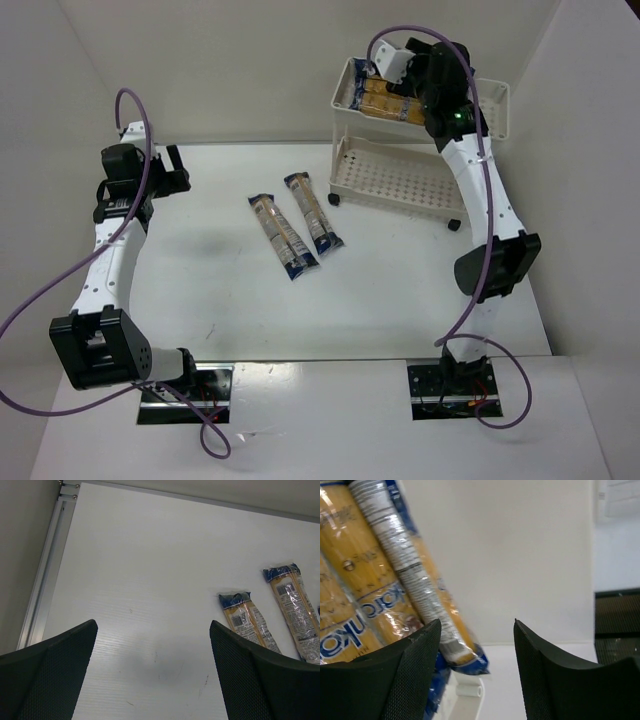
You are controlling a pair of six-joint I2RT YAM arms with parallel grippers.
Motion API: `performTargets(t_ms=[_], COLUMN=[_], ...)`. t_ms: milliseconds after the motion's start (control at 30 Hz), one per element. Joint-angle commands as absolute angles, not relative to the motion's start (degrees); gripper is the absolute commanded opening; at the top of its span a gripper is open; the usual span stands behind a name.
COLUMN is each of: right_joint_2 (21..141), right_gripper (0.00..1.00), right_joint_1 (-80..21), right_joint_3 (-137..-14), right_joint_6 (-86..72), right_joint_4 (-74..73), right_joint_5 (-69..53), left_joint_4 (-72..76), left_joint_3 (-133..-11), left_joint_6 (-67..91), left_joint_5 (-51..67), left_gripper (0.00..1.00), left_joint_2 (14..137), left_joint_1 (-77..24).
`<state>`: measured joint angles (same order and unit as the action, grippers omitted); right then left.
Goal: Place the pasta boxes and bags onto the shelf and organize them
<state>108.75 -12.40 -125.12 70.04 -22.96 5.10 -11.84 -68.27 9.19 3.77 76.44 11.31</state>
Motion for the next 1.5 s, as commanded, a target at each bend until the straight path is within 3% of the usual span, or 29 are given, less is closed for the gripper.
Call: performTargets(t_ms=[0, 200, 300, 367, 500, 700, 1033, 1467], right_joint_2=[103.5, 101.9, 101.3, 99.3, 97.1, 110.8, 127.3, 136.7], right_gripper=[0.65, 0.76, 0.76, 0.76, 0.78, 0.81, 0.87, 0.90], right_joint_1=[-11.9, -13.2, -15.8, -22.6, -38.1, -42.9, -48.3, -49.4], right_joint_3=[-125.7, -136.0, -136.9, -133.1, -113.5, -109.2, -110.8, -109.8], right_joint_6=[67.0, 42.7, 31.4, 25.8, 22.3, 8.2, 6.9, 3.8], right_joint_4=[-16.8, -16.9, -22.0, -25.8, -27.5, -25.2, -22.5, -22.0], right_joint_5=[3.8, -0.2, -2.7, -4.0, -3.3, -4.3, 2.5, 11.7], left_joint_4=[-8.8, -8.8, -8.8, -8.8, -8.8, -9.9, -11.1, -11.1], left_joint_3=[-70.3, -69.8, -69.3, -68.7, -66.2, -61.6, -55.4, -53.7], left_joint_6=[9.1, 9.1, 9.1, 9.1, 9.6, 10.2, 13.8, 16.4], left_joint_5=[4.8, 4.8, 4.3, 3.8, 3.3, 1.6, 0.4, 3.3], left_gripper=[1.00, 1.00, 1.00, 1.00, 1.00, 1.00, 1.00, 1.00], left_joint_2=[76.7, 76.7, 76.2, 75.6, 73.2, 66.9, 60.6, 61.1], left_joint_1=[11.2, 11.2, 11.2, 11.2, 11.2, 11.2, 13.3, 15.5])
